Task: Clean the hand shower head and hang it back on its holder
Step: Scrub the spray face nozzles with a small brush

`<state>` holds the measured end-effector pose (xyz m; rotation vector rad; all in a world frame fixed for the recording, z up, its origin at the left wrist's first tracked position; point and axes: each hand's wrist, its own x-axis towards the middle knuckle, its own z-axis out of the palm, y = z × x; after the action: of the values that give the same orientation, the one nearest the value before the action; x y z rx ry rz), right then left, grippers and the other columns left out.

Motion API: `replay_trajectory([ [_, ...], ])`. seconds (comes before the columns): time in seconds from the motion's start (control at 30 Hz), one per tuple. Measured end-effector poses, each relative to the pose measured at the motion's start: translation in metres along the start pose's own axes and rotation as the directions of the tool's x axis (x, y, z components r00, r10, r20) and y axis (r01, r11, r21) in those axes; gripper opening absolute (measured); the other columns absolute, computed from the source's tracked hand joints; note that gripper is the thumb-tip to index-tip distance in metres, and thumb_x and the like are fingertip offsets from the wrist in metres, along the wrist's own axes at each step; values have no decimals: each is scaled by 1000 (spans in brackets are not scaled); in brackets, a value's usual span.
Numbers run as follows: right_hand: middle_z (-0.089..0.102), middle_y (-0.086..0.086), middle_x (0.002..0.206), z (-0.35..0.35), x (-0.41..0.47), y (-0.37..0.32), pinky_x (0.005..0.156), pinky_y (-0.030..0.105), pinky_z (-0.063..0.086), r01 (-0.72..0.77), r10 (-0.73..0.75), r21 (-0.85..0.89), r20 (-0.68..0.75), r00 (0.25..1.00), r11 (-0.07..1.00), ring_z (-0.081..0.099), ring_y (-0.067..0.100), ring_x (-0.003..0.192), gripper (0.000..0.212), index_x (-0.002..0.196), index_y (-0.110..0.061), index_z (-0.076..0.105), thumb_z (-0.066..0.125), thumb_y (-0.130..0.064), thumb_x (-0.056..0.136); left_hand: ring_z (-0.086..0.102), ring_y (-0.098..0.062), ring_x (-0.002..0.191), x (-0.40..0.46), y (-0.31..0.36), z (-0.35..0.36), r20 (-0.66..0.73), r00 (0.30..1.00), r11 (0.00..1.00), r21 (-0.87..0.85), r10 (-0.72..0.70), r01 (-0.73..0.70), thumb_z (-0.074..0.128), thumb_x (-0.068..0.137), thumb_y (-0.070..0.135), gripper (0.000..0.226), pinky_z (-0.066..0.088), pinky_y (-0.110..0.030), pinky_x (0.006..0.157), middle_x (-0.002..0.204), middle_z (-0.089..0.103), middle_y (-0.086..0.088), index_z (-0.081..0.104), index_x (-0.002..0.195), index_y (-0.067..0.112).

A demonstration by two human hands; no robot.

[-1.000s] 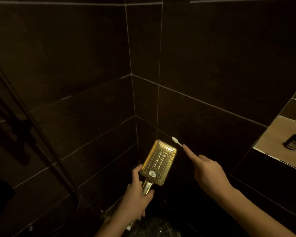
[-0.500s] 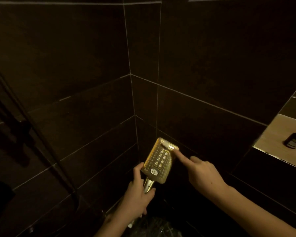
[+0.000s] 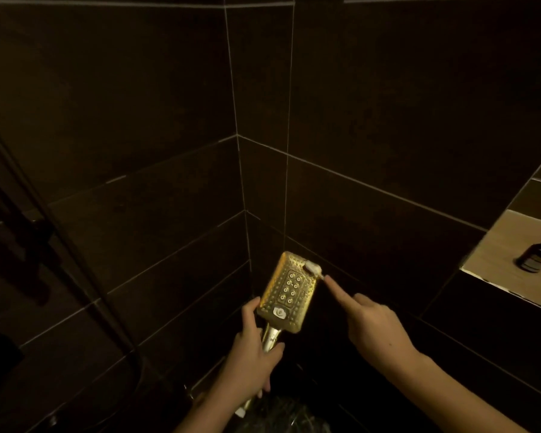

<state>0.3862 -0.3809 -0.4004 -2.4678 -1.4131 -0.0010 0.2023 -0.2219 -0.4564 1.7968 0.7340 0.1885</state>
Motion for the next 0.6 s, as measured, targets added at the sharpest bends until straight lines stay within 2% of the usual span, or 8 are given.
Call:
replay_trajectory([
  [0.1, 46, -8, 93, 6, -7, -11, 58, 21, 46, 61, -61, 9, 23, 998, 998, 50, 7, 63, 77, 146, -46, -19, 36, -21, 99, 68, -19, 52, -1, 0, -1, 14, 1000, 1000, -19, -9, 9, 70, 94, 15, 87, 55, -30, 49, 120, 66, -9, 10, 142, 56],
  [0.23, 47, -7, 94, -4, 4, -1, 62, 22, 49, -51, 51, -18, 4, 999, 999, 52, 8, 67, 77, 146, -46, -18, 38, -21, 99, 65, -16, 49, -3, 7, -2, 4, 1000, 1000, 1, 17, -17, 69, 95, 12, 86, 52, -26, 45, 115, 67, -3, 10, 142, 54],
  [0.37, 46, -9, 97, 3, -11, -17, 54, 18, 39, 79, -81, 28, 87, 993, 996, 48, 7, 62, 78, 145, -48, -22, 38, -23, 101, 64, -15, 49, -6, 10, -6, 7, 1000, 1000, -16, 6, -6, 68, 95, 10, 86, 52, -28, 44, 109, 69, -5, 9, 144, 49],
  [0.5, 50, -7, 98, -12, 5, 5, 63, 23, 53, 6, -6, 9, 9, 1000, 1000, 54, 8, 67, 78, 146, -49, -17, 39, -22, 100, 64, -16, 48, -7, 11, -11, 0, 1000, 1000, -6, 2, -2, 69, 95, 11, 87, 52, -28, 44, 115, 68, -4, 8, 142, 53],
  [0.6, 47, -9, 99, -11, -5, -6, 61, 19, 48, 110, -109, -4, 126, 986, 994, 53, 7, 66, 77, 147, -49, -18, 38, -23, 100, 64, -15, 48, -6, 13, -14, 4, 1000, 1000, -9, 0, 0, 69, 95, 11, 88, 51, -27, 44, 115, 68, -6, 8, 143, 52],
])
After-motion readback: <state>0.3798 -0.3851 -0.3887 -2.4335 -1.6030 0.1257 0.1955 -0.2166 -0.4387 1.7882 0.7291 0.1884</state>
